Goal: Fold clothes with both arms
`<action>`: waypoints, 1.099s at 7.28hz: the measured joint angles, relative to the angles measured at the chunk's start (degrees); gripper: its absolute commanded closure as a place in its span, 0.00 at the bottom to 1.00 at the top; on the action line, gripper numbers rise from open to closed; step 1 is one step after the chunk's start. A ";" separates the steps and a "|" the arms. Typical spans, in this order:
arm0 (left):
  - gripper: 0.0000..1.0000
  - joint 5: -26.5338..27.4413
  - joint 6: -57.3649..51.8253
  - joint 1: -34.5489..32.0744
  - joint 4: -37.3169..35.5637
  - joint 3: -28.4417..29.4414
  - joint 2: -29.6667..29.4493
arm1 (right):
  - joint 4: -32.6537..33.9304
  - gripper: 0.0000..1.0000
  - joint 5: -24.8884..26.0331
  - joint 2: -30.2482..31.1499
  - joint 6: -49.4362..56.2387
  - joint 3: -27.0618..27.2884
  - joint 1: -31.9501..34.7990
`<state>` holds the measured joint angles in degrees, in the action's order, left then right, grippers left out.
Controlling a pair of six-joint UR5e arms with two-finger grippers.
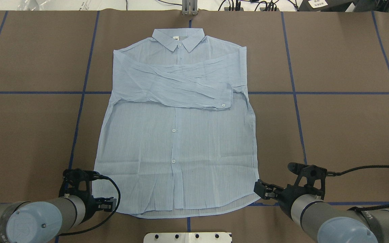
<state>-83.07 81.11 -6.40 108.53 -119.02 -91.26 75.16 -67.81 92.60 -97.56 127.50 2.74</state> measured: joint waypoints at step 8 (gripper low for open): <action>1.00 -0.07 0.01 -0.09 -0.07 -0.49 1.68 | -0.48 0.00 0.42 0.00 0.00 -0.94 0.03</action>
<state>-83.14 81.12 -6.49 108.46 -119.51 -89.58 74.69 -67.39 92.60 -97.56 126.56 2.77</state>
